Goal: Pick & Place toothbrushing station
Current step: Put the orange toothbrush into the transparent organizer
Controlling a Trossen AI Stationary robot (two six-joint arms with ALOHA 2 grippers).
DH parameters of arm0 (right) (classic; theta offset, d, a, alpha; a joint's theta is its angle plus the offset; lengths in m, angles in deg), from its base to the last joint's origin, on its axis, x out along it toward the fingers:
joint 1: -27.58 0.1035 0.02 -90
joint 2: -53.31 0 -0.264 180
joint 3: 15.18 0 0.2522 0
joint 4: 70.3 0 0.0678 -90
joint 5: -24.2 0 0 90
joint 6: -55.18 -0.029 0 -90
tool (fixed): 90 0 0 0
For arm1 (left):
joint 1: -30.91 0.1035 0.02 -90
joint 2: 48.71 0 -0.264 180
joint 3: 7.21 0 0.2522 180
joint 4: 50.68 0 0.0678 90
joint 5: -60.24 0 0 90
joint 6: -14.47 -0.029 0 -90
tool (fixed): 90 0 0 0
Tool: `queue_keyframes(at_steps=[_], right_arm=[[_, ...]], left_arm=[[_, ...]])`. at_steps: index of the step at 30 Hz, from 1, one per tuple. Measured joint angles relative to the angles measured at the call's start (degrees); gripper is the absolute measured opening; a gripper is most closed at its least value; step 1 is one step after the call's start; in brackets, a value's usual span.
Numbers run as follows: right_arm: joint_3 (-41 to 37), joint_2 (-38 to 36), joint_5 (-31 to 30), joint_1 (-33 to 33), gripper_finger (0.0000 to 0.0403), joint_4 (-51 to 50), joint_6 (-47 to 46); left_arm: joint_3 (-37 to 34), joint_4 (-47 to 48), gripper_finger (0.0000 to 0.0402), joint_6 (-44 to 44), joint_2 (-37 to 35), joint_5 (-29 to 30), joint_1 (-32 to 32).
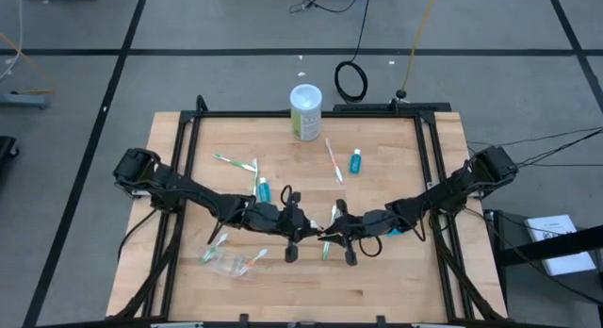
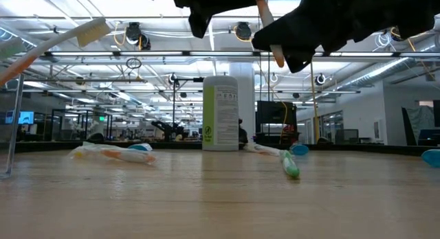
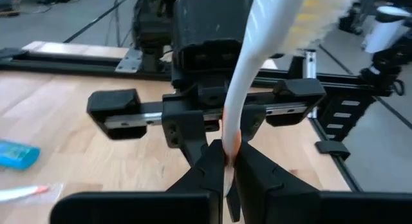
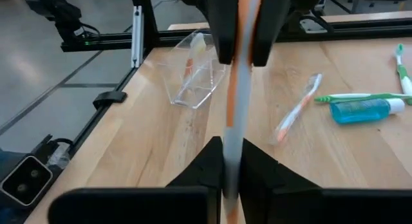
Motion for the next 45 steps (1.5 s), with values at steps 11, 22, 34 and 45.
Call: queue_keyframes(at_steps=[11, 22, 34, 45], right_arm=[[0.0, 0.1, -0.5, -0.1, 0.0016, -0.6, 0.3], [0.0, 0.1, -0.5, -0.1, 0.0016, 0.6, 1.0], [0.0, 0.1, -6.3, 1.6, 0.0016, 4.6, 5.7], [0.0, 0.0, -14.0, 2.9, 0.0016, 10.6, 12.6]], left_arm=[[0.2, -6.7, 0.0130, 0.0, 0.0, 4.0, -0.1], [0.1, -8.0, 0.0186, -1.0, 0.0, 4.4, 0.7], [0.1, -10.8, 0.0061, -4.0, -1.0, 4.8, 1.0], [0.0, -17.6, 0.0023, -8.6, -1.0, 4.3, 1.1]])
